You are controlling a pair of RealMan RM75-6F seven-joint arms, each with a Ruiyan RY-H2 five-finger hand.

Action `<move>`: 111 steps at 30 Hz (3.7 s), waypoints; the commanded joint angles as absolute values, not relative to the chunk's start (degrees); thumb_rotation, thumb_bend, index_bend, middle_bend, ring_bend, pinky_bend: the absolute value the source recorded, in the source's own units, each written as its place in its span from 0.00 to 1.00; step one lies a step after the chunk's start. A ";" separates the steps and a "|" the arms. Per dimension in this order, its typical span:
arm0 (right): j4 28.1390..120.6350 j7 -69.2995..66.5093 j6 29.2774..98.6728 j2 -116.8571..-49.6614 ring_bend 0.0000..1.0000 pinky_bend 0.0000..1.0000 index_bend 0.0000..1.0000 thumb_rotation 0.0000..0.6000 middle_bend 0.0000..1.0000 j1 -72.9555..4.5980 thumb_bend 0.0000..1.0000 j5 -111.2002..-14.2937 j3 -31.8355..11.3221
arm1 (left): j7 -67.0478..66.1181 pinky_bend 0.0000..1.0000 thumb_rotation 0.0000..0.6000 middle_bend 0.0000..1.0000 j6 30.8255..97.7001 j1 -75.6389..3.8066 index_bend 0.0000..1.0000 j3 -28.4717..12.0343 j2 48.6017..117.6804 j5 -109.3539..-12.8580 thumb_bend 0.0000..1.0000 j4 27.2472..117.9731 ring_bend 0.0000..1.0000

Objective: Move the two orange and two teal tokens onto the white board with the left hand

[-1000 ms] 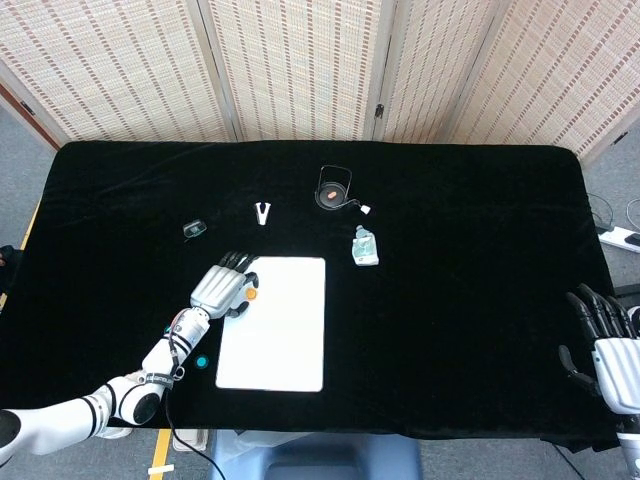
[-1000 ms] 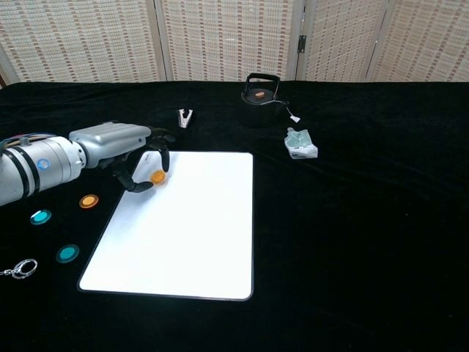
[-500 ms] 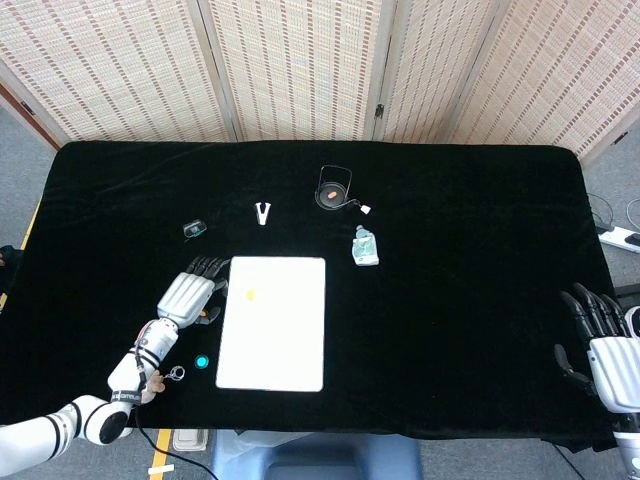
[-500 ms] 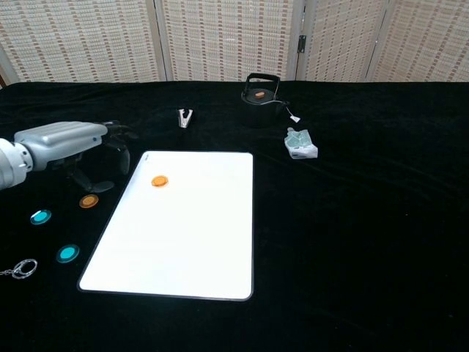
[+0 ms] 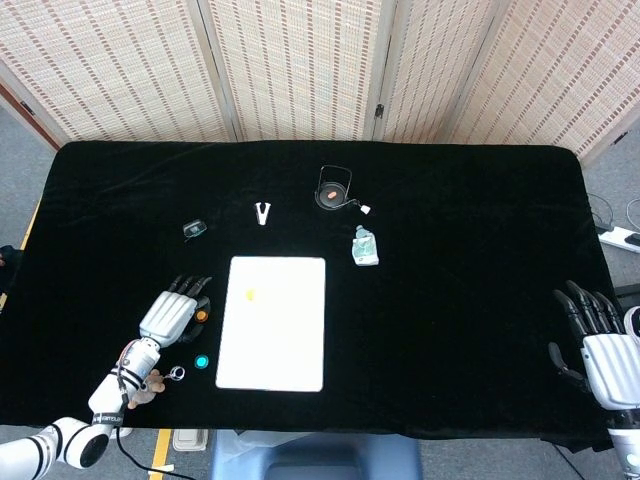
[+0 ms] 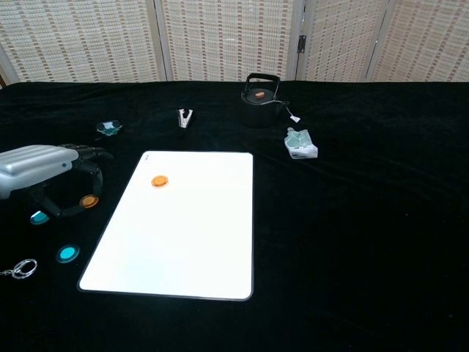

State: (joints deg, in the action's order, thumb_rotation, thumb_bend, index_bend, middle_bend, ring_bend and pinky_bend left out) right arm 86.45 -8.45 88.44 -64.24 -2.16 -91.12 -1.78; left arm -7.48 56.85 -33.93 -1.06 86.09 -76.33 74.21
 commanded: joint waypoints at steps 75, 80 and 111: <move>85.04 -9.79 88.31 -64.36 0.03 0.00 0.00 1.00 0.00 -1.67 0.51 -89.99 -1.67 | -19.68 0.00 1.00 0.09 43.85 -49.81 0.51 -12.08 96.18 -61.73 0.43 72.17 0.00; 84.72 -10.20 88.47 -64.31 0.03 0.00 0.00 1.00 0.00 -1.52 0.51 -89.83 -1.71 | -20.84 0.00 1.00 0.09 44.07 -50.32 0.50 -11.63 96.64 -60.58 0.43 72.18 0.00; 84.81 -10.39 89.42 -64.22 0.02 0.00 0.00 1.00 0.00 -1.28 0.51 -90.83 -1.64 | -13.37 0.00 1.00 0.07 55.39 -41.29 0.42 -5.15 85.85 -67.90 0.43 81.50 0.00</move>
